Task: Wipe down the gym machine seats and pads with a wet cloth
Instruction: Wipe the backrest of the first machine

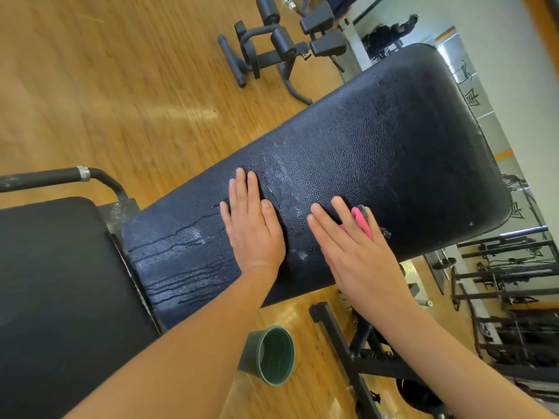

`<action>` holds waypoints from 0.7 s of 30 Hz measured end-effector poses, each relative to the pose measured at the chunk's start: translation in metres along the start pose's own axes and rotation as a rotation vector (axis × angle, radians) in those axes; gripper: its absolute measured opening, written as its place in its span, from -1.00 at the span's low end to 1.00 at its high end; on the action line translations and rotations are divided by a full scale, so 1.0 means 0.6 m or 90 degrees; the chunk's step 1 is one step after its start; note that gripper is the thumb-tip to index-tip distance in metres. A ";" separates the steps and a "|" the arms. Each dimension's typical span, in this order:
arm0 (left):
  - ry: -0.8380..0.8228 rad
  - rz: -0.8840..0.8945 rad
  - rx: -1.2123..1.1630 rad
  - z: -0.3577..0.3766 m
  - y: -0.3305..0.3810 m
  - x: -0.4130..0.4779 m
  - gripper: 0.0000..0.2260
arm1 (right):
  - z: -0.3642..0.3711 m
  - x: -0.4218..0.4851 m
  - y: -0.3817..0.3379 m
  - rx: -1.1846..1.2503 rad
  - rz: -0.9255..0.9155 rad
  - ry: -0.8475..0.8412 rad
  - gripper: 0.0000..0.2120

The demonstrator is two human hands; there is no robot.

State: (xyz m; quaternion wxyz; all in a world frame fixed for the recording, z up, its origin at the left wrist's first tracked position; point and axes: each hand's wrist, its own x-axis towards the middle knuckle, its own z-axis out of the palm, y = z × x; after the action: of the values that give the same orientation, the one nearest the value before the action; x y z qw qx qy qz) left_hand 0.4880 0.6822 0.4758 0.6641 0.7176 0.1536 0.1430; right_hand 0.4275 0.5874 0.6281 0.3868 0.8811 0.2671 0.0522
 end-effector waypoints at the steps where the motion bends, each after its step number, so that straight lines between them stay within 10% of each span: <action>1: -0.002 -0.001 -0.001 0.000 0.000 0.001 -0.51 | 0.001 0.000 0.000 -0.001 -0.001 -0.002 -0.29; 21: -0.032 -0.008 0.035 -0.018 -0.052 -0.005 -0.51 | 0.023 0.073 -0.045 -0.017 0.029 -0.007 -0.46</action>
State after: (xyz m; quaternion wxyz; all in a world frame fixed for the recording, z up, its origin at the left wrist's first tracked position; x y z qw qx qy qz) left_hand 0.4801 0.6930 0.4456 0.6487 0.7378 0.1457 0.1166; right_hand 0.4572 0.6156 0.5941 0.3986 0.8820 0.2442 0.0595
